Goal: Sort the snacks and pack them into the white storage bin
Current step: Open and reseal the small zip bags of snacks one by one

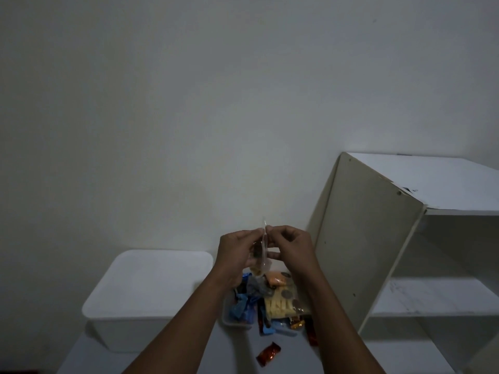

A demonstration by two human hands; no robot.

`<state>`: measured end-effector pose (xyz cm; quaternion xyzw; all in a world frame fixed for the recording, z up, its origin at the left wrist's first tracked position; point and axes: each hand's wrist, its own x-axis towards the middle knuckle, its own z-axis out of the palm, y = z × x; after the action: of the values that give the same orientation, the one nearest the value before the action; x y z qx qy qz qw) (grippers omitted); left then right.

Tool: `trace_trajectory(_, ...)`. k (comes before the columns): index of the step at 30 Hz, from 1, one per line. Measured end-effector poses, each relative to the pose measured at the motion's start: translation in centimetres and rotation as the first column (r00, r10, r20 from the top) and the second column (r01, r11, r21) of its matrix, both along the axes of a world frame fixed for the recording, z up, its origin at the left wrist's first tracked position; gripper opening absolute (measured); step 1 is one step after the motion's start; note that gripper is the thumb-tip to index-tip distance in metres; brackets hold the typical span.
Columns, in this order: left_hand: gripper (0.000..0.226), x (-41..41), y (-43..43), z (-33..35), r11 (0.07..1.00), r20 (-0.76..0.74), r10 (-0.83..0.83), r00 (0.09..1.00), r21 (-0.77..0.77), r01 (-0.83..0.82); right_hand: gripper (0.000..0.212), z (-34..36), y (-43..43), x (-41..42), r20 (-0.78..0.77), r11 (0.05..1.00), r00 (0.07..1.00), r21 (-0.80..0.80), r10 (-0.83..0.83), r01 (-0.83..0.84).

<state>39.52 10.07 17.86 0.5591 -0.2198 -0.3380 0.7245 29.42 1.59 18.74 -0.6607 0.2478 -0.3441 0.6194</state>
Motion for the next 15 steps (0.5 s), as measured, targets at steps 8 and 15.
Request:
trace_trajectory(8,0.011,0.4,0.1,-0.4,0.999,0.132,-0.010,0.991,0.048,0.003,0.021,-0.3,-0.8,0.4,-0.110,0.998,0.994,-0.058,-0.006,0.000)
trace_trajectory(15,0.011,0.9,-0.3,-0.9,0.997,0.140,0.019,0.990,0.071,-0.029,0.024,-0.9,-1.0,1.5,-0.130,0.986,0.989,-0.159,-0.075,0.054)
